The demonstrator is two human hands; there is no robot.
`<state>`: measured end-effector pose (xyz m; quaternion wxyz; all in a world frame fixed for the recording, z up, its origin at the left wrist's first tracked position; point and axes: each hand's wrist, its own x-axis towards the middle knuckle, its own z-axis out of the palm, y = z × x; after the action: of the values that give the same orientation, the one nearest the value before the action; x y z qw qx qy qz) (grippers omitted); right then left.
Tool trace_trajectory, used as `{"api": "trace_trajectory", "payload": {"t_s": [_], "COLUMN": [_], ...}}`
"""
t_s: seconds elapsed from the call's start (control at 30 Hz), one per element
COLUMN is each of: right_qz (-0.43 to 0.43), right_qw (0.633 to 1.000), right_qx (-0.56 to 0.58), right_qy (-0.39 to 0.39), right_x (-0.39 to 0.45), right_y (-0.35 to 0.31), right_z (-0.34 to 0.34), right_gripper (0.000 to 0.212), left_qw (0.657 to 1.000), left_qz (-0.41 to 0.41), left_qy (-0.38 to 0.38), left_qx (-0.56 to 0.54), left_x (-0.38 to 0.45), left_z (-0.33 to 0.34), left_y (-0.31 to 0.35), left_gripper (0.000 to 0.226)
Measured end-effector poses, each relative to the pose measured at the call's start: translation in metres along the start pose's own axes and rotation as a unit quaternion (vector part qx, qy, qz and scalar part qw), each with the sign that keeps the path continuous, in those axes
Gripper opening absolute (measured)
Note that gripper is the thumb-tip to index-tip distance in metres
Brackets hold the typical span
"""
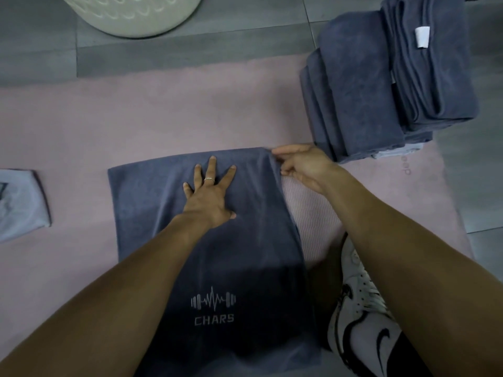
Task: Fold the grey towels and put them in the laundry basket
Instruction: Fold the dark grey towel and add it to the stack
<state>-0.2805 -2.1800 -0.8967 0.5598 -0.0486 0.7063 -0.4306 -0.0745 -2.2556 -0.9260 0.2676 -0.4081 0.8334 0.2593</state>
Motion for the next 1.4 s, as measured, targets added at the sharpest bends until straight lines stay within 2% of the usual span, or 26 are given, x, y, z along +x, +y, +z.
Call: {"api": "trace_trajectory", "payload": {"t_s": [0.07,0.13,0.23,0.33,0.43,0.47,0.57,0.67,0.73,0.77,0.9,1.1,1.27,1.4], "right_qz": [-0.015,-0.024,-0.038,-0.048,-0.128,-0.161,-0.22,-0.193,-0.184,-0.18,-0.172,-0.128,-0.19,-0.201], "right_qw": [0.999,0.999,0.991,0.97,0.96,0.954,0.935,0.902,0.879,0.875,0.909,0.944,0.924,0.89], "right_qx": [0.001,0.036,0.12,0.209,0.079,0.022,-0.183,-0.361,-0.421,-0.43,-0.355,-0.279,-0.28,-0.369], "right_qy": [-0.033,-0.03,0.036,0.114,0.235,0.254,0.211,0.133,0.128,0.132,0.136,0.122,0.178,0.177], "right_x": [-0.002,0.001,0.006,0.006,0.007,0.008,0.013,0.026,0.037,0.041,0.039,0.047,0.05,0.046], "right_y": [0.0,0.002,0.003,0.003,0.01,0.013,0.019,0.017,0.015,0.013,0.007,0.005,0.003,0.006], "right_z": [0.001,0.004,0.006,0.005,0.0,-0.002,-0.004,-0.005,-0.005,-0.005,-0.006,-0.009,-0.006,-0.01], "right_gripper": [0.044,0.041,0.04,0.028,0.026,0.027,0.025,0.029,0.023,0.018,0.008,0.024,0.029,0.029], "left_qw": [1.0,1.0,1.0,1.0,1.0,1.0,1.0,1.0,1.0,1.0,1.0,0.999,1.0,1.0], "left_qz": [0.0,0.001,0.001,0.001,0.001,0.002,0.002,0.002,0.001,0.001,0.001,0.002,0.002,0.003], "left_qy": [0.002,0.001,0.001,0.004,0.005,0.005,0.008,0.01,0.011,0.012,0.014,0.02,0.02,0.021], "left_qx": [-0.003,-0.006,-0.012,-0.017,-0.017,-0.017,-0.016,-0.013,-0.015,-0.015,-0.021,-0.025,-0.022,-0.02], "left_x": [0.0,0.0,0.0,0.001,0.002,0.002,0.002,0.003,0.003,0.003,0.003,0.003,0.005,0.006], "left_z": [0.0,0.0,0.001,0.002,0.003,0.003,0.003,0.003,0.003,0.004,0.005,0.006,0.007,0.009], "left_y": [0.0,0.0,-0.001,-0.002,-0.002,-0.002,-0.002,-0.002,-0.002,-0.002,-0.001,-0.001,-0.003,-0.003], "left_gripper": [0.109,0.109,0.109,0.11,0.11,0.11,0.11,0.111,0.111,0.111,0.109,0.11,0.11,0.111]}}
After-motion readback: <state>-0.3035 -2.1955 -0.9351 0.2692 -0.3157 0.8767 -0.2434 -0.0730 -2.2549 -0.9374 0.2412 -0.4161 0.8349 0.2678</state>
